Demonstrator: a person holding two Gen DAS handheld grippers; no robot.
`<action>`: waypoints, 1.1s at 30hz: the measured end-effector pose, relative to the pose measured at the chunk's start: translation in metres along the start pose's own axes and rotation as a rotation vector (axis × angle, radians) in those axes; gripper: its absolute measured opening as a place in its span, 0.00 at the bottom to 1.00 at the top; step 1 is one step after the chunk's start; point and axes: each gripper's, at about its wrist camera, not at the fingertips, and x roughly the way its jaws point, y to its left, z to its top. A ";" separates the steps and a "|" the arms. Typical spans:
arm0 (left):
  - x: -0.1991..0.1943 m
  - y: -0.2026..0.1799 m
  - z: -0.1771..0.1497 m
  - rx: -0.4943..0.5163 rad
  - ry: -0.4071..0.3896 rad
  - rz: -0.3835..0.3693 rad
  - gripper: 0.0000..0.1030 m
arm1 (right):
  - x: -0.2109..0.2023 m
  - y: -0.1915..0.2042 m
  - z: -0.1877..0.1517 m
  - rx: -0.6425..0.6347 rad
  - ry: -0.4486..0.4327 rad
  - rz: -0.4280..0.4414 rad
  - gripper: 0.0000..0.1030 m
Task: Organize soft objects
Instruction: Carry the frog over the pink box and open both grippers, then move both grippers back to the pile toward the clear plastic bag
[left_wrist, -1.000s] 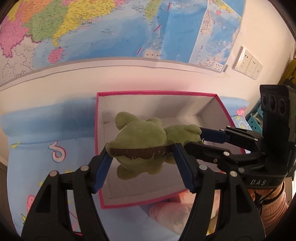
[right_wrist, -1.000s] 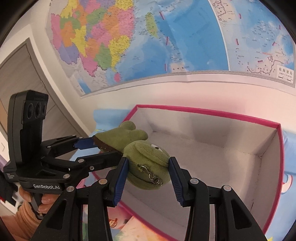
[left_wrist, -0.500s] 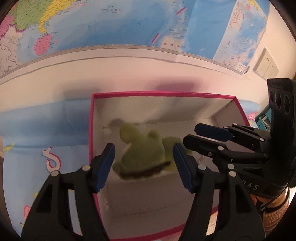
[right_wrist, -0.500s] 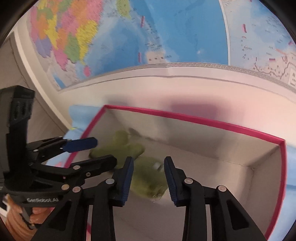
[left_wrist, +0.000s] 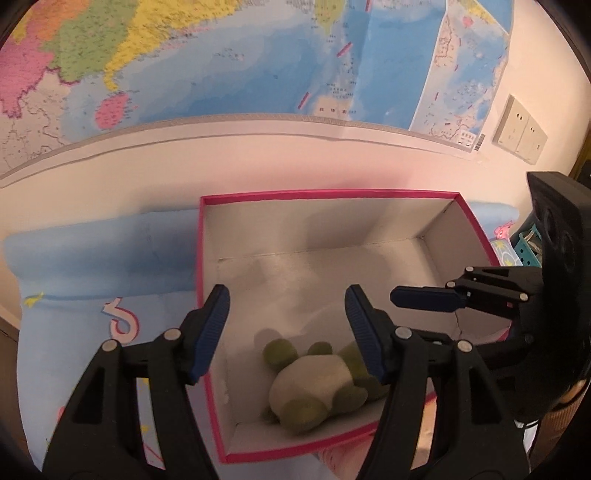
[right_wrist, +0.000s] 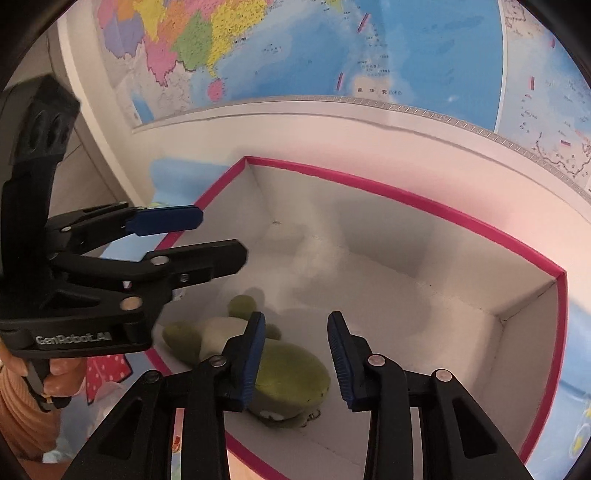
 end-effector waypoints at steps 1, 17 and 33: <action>-0.001 0.001 -0.001 -0.001 -0.002 -0.002 0.64 | 0.001 0.000 0.000 0.000 0.009 0.007 0.36; -0.004 0.006 -0.021 0.010 0.002 -0.033 0.64 | 0.042 -0.024 -0.001 0.116 0.298 0.147 0.54; -0.024 0.028 -0.034 -0.045 -0.039 -0.073 0.65 | 0.025 -0.020 0.049 0.120 0.114 -0.093 0.51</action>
